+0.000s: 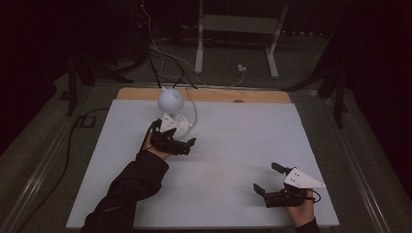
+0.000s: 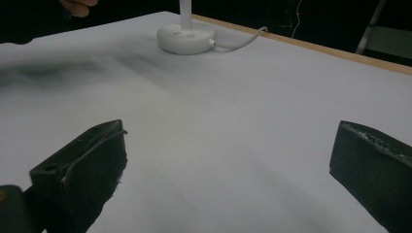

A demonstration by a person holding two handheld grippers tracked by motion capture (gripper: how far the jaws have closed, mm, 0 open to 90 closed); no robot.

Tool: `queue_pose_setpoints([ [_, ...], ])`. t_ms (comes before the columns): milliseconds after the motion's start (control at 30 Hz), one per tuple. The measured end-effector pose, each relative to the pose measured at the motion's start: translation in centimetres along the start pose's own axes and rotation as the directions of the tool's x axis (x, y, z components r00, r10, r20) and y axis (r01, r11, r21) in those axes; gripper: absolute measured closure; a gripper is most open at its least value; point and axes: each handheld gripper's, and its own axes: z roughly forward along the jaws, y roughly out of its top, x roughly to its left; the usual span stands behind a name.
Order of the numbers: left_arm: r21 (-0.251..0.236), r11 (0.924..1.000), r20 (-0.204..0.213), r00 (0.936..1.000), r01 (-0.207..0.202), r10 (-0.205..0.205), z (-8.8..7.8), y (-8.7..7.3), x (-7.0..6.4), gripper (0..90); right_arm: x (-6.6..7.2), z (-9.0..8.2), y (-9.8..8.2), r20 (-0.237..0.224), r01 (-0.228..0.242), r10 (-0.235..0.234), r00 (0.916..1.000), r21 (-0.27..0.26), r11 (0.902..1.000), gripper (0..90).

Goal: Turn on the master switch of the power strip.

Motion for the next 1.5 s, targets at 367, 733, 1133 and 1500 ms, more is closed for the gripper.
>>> queue_pose_setpoints([
  [367, 0.008, 0.9991, -0.062, 0.9972, 0.042, -0.041, 1.7, -0.2, 0.3, 0.2, 0.0, 0.0, 0.0, -0.002, -0.002, 0.002, 1.0000, 0.000, 1.0000, 0.0],
  [733, 0.056, 0.9974, -0.111, 0.9930, 0.046, -0.039, 3.4, -1.0, 0.5, 3.5, -0.1, -0.1, 0.0, -0.002, -0.003, 0.003, 1.0000, -0.007, 1.0000, 0.0],
  [1133, 0.089, 0.9960, -0.139, 0.9903, 0.006, 0.007, 4.8, -1.7, 0.6, 25.7, -0.1, -0.2, 0.0, -0.007, -0.003, 0.003, 1.0000, -0.007, 1.0000, 0.0],
  [1500, 0.092, 0.9957, -0.185, 0.9826, -0.002, 0.019, 5.0, -1.4, 1.0, 64.7, 0.0, -0.2, 0.0, -0.010, -0.005, 0.005, 0.9999, -0.006, 1.0000, 0.0],
])
